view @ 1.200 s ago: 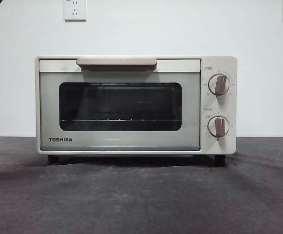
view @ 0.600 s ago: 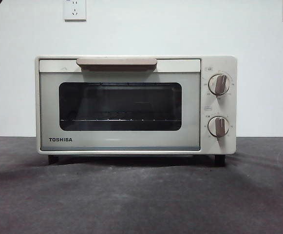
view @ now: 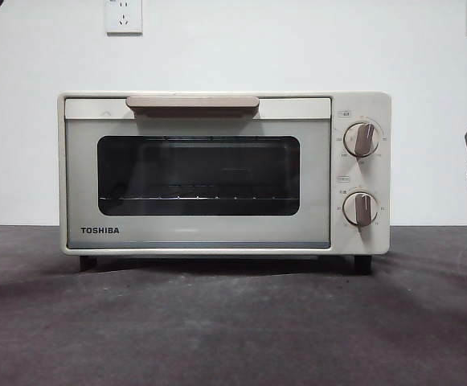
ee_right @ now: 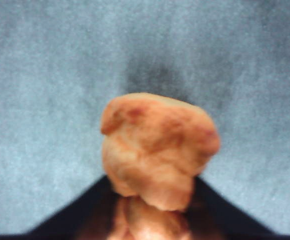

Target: The left arm flap open the oven, the right arm pick bread and place it into oven, the left arm flap close the oven

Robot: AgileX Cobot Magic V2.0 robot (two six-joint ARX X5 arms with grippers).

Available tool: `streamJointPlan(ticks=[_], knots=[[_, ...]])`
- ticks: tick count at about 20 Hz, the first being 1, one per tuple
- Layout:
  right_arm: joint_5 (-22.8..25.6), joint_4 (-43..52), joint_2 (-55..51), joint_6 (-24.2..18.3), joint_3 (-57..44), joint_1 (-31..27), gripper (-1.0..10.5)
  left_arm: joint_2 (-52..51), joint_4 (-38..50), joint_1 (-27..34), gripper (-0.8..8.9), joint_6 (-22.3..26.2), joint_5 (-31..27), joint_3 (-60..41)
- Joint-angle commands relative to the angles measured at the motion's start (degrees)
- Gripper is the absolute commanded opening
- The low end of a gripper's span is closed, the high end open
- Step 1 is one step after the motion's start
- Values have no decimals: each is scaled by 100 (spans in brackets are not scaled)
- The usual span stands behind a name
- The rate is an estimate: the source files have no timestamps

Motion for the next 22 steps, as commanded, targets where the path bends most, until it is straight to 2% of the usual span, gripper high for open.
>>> streamJointPlan(ticks=[1,3,5,9,14,18,22], knots=[[-162,-22,-37,-63,118,33,70,35,33,-26,386,-63,2,131],[-459,-166,-269,-107,295,33,70,96,28,-26,317,-61,2,164],[-752,-426,-577,-153,575,33,70,297,4,-37,209,-57,4,286],[-911,-855,-1338,-181,1143,33,70,1121,-15,-188,33,92,4,841],[-922,-986,-2232,-175,1453,33,70,2490,-48,-455,17,634,2,1792],[-927,-986,-2870,-175,1475,33,70,3587,-396,-706,17,1202,0,2618],[-925,-984,-3298,-173,1475,33,70,4284,-455,-935,17,1405,-4,3021]])
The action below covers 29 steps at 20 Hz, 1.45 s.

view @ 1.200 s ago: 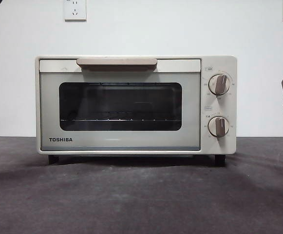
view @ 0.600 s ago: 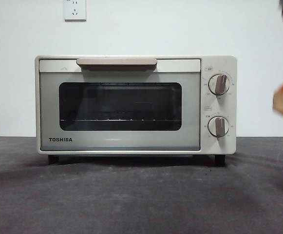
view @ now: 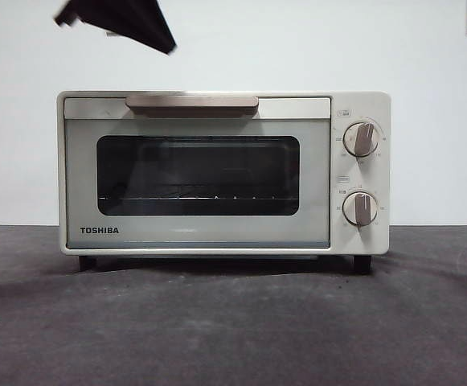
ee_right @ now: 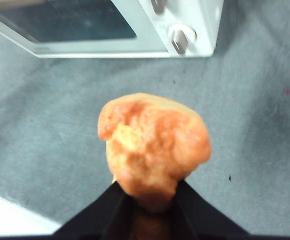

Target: The left arm flap open the oven, the right arm pick bread and place it into oven, the left arm flap close the oven

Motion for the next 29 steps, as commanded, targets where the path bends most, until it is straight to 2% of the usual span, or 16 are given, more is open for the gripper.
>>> streamJointPlan(ticks=[1,4,12,15,29], knots=[[-20,26,-114,-61,122,31,70,278,20,-114,17,245,-24,221],[-20,26,-249,-24,122,31,70,442,26,-223,17,422,-328,221],[-24,-105,-278,-22,122,31,70,645,-114,-229,17,437,-330,221],[-44,-118,-278,-20,122,31,70,645,-173,-229,16,452,-575,221],[-219,-374,-280,20,122,31,70,645,-1113,-385,16,476,-579,221]])
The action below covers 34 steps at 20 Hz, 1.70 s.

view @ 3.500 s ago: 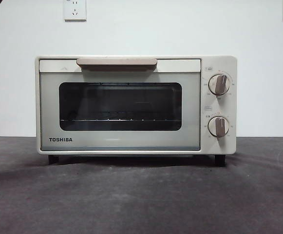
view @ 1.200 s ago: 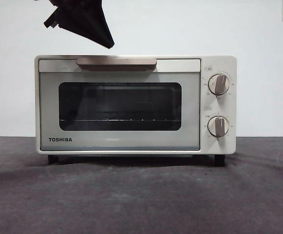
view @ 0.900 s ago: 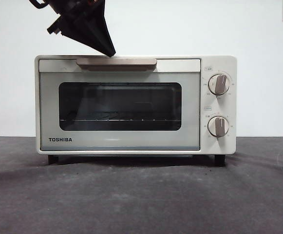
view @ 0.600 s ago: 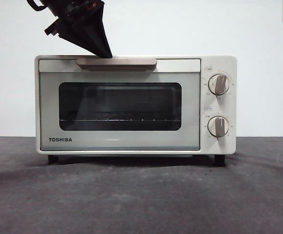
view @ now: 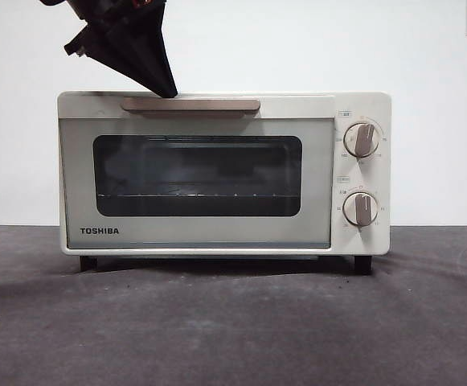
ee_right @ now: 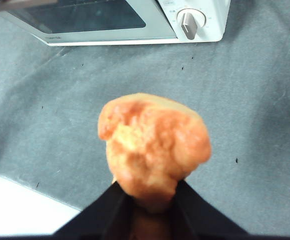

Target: The left arm flap open the oven, the right arm pick bread and place it into oven, the left arm flap close the oven

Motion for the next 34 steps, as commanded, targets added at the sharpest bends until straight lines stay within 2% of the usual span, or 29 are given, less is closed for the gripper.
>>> streamJointPlan(ticks=[1,8,11,19,34], knots=[[-31,24,11,15,122,31,70,146,-315,-157,16,92,-35,24],[-109,9,11,13,122,31,70,144,-756,-546,16,131,-446,4],[-107,9,11,11,122,31,70,-31,-616,-734,16,59,-654,-267],[-103,22,11,-35,122,31,70,-717,243,-957,16,-468,-664,-1692],[-101,42,11,-37,122,31,70,-745,448,-1414,16,-772,-662,-2223]])
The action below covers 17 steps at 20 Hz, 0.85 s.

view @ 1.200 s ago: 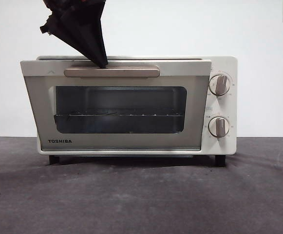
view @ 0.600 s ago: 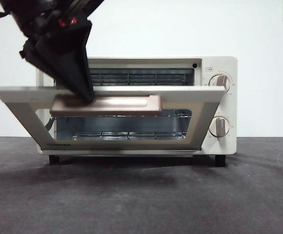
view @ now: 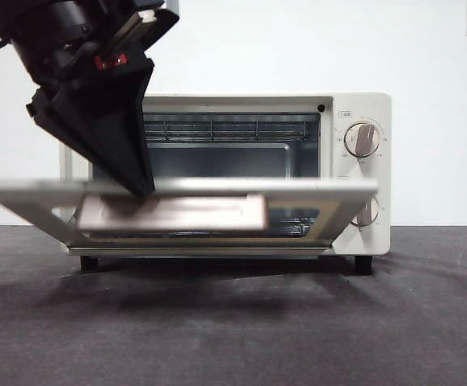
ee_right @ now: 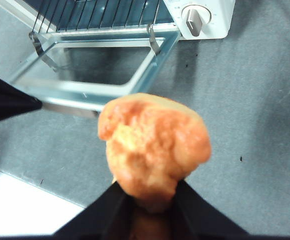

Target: The left arm flap open the oven, the right arm pick bread and place it into oven, the left arm flap close the oven

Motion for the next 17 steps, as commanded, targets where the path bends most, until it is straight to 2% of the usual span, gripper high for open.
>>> streamJointPlan(ticks=[1,8,10,13,17], knots=[[-9,66,11,-44,122,31,70,74,155,-105,16,-90,-55,-72],[-37,109,11,-68,122,31,70,-17,157,-264,16,-151,-52,-293],[-297,177,37,-68,122,31,70,-302,39,-264,16,-278,-44,-284],[-970,553,304,-15,122,33,69,-1016,-190,-264,17,-472,-46,-282],[-1084,1058,955,164,122,262,68,-2124,-474,-264,17,-680,-46,-282]])
